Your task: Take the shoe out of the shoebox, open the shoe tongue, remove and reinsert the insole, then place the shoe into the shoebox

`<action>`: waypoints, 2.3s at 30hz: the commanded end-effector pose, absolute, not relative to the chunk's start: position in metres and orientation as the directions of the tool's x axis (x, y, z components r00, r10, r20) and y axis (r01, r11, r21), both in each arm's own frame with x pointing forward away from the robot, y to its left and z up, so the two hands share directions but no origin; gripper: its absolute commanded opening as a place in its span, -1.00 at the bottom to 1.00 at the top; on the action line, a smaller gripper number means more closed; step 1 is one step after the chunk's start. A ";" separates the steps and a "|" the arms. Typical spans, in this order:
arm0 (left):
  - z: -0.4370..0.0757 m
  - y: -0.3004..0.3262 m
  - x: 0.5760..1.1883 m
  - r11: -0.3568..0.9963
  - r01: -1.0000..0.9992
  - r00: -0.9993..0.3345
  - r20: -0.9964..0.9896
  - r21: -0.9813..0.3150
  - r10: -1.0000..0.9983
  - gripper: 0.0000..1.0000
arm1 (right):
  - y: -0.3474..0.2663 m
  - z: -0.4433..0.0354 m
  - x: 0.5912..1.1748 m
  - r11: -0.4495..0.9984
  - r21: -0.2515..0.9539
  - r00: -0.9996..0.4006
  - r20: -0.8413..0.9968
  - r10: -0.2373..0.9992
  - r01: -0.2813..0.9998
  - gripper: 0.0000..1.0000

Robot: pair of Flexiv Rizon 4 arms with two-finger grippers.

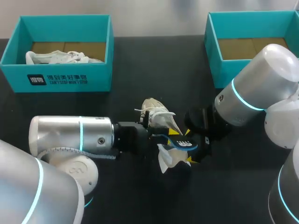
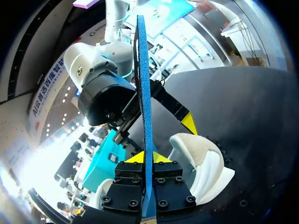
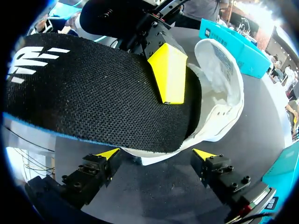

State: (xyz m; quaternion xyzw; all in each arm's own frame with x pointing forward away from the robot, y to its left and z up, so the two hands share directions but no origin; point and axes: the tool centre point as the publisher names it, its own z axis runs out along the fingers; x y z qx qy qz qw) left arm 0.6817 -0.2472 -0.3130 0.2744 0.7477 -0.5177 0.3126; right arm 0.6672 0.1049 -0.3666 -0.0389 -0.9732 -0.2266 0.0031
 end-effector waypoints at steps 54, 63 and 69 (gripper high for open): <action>-0.352 -0.221 0.701 0.490 0.637 -0.699 -0.714 -0.596 0.041 -1.00 | 0.105 -0.366 0.666 0.895 0.440 -0.997 0.022 0.076 0.077 1.00; -0.340 -0.229 0.690 0.438 0.641 -0.711 -0.702 -0.631 0.029 -1.00 | 0.105 -0.366 0.666 0.895 0.440 -0.997 0.022 0.076 0.077 1.00; -0.337 -0.234 0.688 0.429 0.648 -0.712 -0.700 -0.629 0.050 -1.00 | 0.105 -0.366 0.666 0.895 0.440 -0.997 0.022 0.076 0.077 1.00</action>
